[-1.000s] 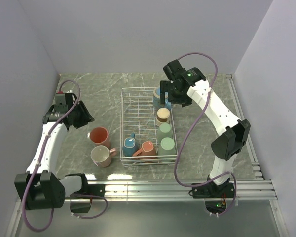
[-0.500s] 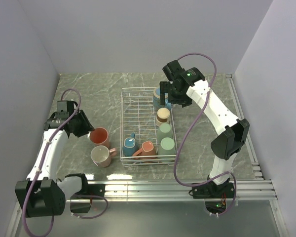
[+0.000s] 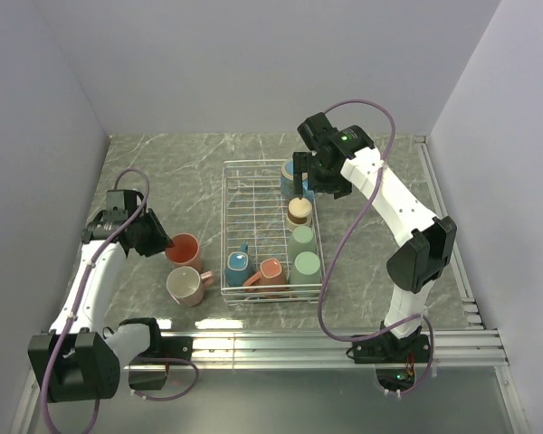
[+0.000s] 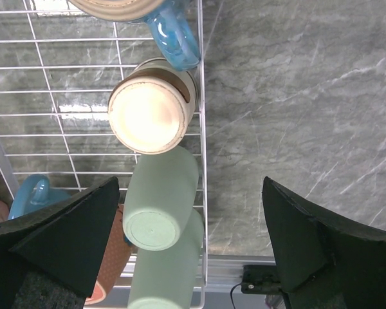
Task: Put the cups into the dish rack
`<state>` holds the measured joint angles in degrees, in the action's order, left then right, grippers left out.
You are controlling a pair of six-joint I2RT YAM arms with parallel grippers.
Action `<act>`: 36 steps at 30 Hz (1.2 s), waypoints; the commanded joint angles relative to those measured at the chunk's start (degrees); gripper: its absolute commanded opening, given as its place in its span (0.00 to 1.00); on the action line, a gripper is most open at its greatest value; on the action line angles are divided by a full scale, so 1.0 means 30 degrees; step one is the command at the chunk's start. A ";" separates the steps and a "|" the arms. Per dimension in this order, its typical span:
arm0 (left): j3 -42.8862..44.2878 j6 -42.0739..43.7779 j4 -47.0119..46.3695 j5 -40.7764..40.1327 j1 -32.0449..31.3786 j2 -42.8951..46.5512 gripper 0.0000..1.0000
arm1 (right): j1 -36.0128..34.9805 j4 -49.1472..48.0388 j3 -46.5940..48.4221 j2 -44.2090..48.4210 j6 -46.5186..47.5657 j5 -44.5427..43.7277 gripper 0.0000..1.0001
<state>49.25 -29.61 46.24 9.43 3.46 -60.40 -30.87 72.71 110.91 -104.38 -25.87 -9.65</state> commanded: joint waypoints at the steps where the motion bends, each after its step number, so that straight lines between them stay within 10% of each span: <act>1: -0.0188 0.0171 -0.0061 0.0693 0.0046 -0.0722 0.31 | 0.0008 -0.0300 -0.0261 0.0691 0.0156 -0.0299 0.98; 10: 0.0191 0.0903 -0.1028 0.2392 0.0046 -0.3885 0.00 | -0.0021 -0.0330 0.0116 0.0457 0.0390 -0.0123 0.98; 18: 0.3295 0.1022 -0.2051 0.3064 0.0076 -0.3977 0.00 | 0.0008 -0.0735 0.2138 0.0659 0.1179 0.0748 0.98; 29: 0.1983 -0.4274 -1.3336 1.3460 0.0280 -0.3070 0.00 | 0.2173 -1.4204 -0.2805 0.3444 -0.4522 1.6646 1.00; 36: 0.1920 -0.9290 -1.9542 1.7188 0.0340 -0.3655 0.00 | 0.2264 -2.3555 -0.5886 0.2686 -1.1089 1.9533 1.00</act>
<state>53.89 -49.32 2.33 50.61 4.40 -72.27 -23.86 20.14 94.59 -95.39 -47.88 40.45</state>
